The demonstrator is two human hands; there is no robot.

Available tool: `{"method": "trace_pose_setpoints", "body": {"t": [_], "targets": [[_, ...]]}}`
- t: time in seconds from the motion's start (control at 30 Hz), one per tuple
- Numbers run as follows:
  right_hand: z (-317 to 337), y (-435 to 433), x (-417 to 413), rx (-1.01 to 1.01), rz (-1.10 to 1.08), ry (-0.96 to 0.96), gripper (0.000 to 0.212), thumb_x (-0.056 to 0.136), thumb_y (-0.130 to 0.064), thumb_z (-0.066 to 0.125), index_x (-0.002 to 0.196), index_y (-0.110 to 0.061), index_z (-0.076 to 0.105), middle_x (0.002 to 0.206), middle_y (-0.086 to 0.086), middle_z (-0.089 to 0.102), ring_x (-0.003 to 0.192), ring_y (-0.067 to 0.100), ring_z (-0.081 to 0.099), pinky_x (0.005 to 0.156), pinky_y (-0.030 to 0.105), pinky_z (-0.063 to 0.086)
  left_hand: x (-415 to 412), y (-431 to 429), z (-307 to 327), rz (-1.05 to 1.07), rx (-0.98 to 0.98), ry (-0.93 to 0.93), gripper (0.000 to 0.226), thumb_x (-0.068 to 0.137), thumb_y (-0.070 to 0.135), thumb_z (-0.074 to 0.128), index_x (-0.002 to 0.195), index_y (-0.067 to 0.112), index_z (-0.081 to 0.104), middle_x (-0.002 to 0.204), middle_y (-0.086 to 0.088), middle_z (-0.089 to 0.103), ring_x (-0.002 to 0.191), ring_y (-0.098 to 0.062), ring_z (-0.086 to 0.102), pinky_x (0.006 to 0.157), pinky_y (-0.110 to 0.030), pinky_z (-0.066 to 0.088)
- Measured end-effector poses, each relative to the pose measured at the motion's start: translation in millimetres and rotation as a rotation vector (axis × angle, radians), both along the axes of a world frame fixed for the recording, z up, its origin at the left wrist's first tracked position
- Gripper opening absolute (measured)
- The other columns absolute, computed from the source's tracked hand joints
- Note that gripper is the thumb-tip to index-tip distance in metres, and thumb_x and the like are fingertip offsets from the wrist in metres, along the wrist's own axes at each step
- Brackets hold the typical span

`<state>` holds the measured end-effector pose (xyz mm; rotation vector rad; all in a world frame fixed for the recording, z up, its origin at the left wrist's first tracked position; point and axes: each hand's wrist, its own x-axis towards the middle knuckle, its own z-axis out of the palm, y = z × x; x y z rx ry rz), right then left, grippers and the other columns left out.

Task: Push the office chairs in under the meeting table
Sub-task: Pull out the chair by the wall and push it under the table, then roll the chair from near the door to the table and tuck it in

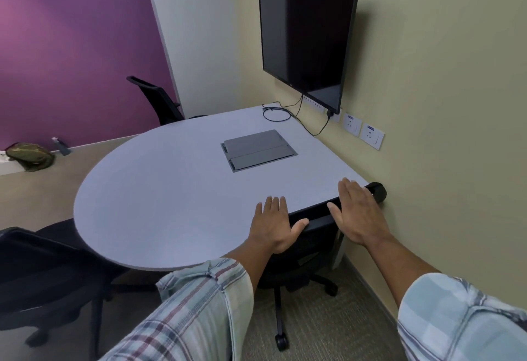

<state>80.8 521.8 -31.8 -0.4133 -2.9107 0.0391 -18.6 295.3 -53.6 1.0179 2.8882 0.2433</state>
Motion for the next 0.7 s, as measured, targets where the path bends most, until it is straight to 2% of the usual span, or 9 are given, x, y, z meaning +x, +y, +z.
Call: {"method": "trace_pose_setpoints", "body": {"t": [0.07, 0.17, 0.23, 0.33, 0.47, 0.57, 0.7], "targets": [[9.8, -10.5, -0.5, -0.014, -0.013, 0.045, 0.073, 0.110, -0.052, 0.038, 0.162, -0.001, 0.031, 0.170, 0.022, 0.036, 0.158, 0.039, 0.032, 0.131, 0.056, 0.026, -2.0, -14.9, 3.3, -0.025, 0.017, 0.041, 0.101, 0.105, 0.080, 0.015, 0.174, 0.007, 0.005, 0.183, -0.015, 0.007, 0.170, -0.032, 0.001, 0.135, -0.050, -0.001], [19.5, -29.6, -1.0, -0.034, -0.028, 0.078, 0.087, 0.104, -0.063, 0.017, 0.162, -0.001, 0.033, 0.169, 0.023, 0.037, 0.158, 0.040, 0.033, 0.130, 0.057, 0.027, -7.0, -45.5, 9.0, -0.033, 0.043, 0.078, 0.096, 0.107, 0.076, 0.014, 0.174, 0.009, -0.003, 0.184, -0.013, -0.004, 0.170, -0.029, -0.008, 0.134, -0.043, -0.008], [22.8, -43.6, -5.0, -0.037, -0.022, 0.082, 0.096, 0.099, -0.068, 0.007, 0.166, -0.002, 0.025, 0.174, 0.021, 0.028, 0.162, 0.038, 0.025, 0.133, 0.055, 0.022, -12.2, -67.7, 15.4, -0.018, 0.048, 0.110, 0.097, 0.106, 0.078, 0.011, 0.173, 0.010, -0.007, 0.183, -0.011, -0.011, 0.169, -0.027, -0.013, 0.132, -0.041, -0.013], [29.4, -67.4, -12.9, -0.056, -0.019, 0.087, 0.099, 0.097, -0.073, -0.001, 0.170, -0.006, 0.009, 0.179, 0.017, 0.012, 0.166, 0.033, 0.011, 0.135, 0.051, 0.012, -20.8, -101.0, 23.1, -0.015, 0.028, 0.181, 0.104, 0.098, 0.081, -0.005, 0.172, 0.009, -0.012, 0.181, -0.010, -0.020, 0.166, -0.026, -0.021, 0.130, -0.041, -0.020], [38.0, -107.5, -28.2, -0.031, 0.013, 0.166, 0.095, 0.103, -0.071, 0.008, 0.169, -0.003, 0.012, 0.178, 0.021, 0.015, 0.165, 0.037, 0.016, 0.133, 0.054, 0.016, -34.3, -152.3, 32.6, -0.010, 0.032, 0.277, 0.105, 0.098, 0.082, -0.012, 0.171, 0.007, -0.013, 0.179, -0.013, -0.023, 0.164, -0.027, -0.028, 0.130, -0.042, -0.024], [50.2, -148.2, -45.9, -0.032, 0.043, 0.196, 0.091, 0.105, -0.069, 0.015, 0.168, -0.002, 0.014, 0.177, 0.022, 0.019, 0.163, 0.040, 0.020, 0.132, 0.056, 0.020, -47.5, -195.4, 43.1, 0.024, 0.071, 0.324, 0.105, 0.100, 0.082, -0.007, 0.171, 0.006, -0.011, 0.179, -0.013, -0.021, 0.164, -0.026, -0.027, 0.132, -0.043, -0.022], [62.5, -209.8, -70.7, -0.029, 0.111, 0.219, 0.090, 0.106, -0.069, 0.015, 0.168, -0.003, 0.012, 0.177, 0.021, 0.019, 0.163, 0.039, 0.020, 0.132, 0.057, 0.021, -64.2, -258.4, 59.8, 0.091, 0.105, 0.387, 0.103, 0.103, 0.081, -0.003, 0.171, 0.004, -0.007, 0.180, -0.014, -0.018, 0.166, -0.027, -0.023, 0.135, -0.046, -0.016]]}}
